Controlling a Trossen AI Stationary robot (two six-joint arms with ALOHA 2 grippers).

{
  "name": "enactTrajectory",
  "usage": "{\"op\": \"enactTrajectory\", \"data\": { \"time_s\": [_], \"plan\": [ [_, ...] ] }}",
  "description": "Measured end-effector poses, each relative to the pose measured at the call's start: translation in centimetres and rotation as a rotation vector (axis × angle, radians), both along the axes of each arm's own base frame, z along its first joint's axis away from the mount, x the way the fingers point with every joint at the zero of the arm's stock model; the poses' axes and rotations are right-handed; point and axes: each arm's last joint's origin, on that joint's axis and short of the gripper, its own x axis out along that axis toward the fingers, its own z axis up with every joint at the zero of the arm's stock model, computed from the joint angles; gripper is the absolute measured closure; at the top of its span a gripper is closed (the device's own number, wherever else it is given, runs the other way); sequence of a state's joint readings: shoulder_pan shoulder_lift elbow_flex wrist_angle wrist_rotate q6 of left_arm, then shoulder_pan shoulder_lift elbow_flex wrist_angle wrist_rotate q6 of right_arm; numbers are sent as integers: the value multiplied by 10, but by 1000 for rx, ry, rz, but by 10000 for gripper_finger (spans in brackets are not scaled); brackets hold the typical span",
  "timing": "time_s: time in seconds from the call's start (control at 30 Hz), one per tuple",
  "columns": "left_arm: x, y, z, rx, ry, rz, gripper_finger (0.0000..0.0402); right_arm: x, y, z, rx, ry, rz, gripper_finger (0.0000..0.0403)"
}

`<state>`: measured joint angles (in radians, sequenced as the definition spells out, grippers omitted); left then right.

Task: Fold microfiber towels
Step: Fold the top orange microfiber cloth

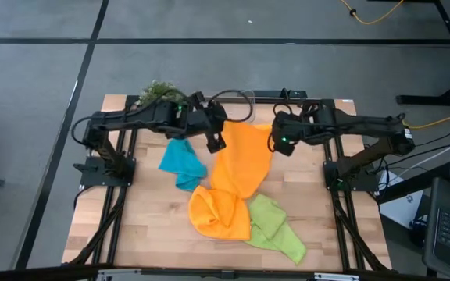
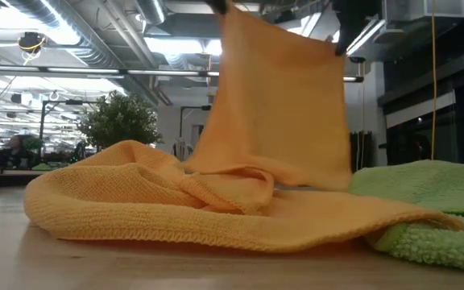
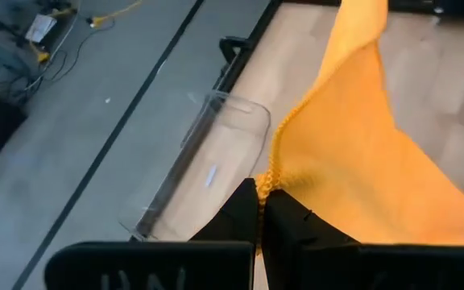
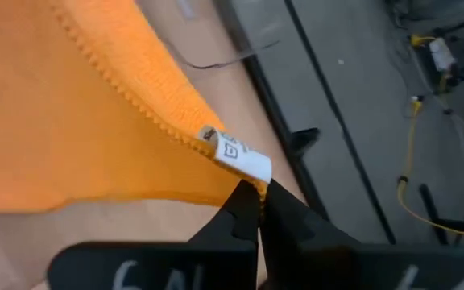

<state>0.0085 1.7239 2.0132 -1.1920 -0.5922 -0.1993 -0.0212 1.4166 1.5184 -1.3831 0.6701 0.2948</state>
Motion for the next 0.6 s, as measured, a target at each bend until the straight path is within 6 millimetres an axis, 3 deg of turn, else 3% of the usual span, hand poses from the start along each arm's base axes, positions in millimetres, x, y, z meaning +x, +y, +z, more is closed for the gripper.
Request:
{"op": "enactTrajectory", "data": {
  "time_s": [0.13, 0.23, 0.6],
  "plan": [
    [1, 7, 0, -18, -9, 8, 401, -2, -2, 19, 43, -46, 36, 401],
    [-3, 2, 5, -77, -51, -30, 401, -7, 2, 45, 162, -134, 94, 401],
    [-40, -57, 56, -370, -383, -307, 401, -50, 39, 141, 752, -505, 412, 401]
  ]
}}
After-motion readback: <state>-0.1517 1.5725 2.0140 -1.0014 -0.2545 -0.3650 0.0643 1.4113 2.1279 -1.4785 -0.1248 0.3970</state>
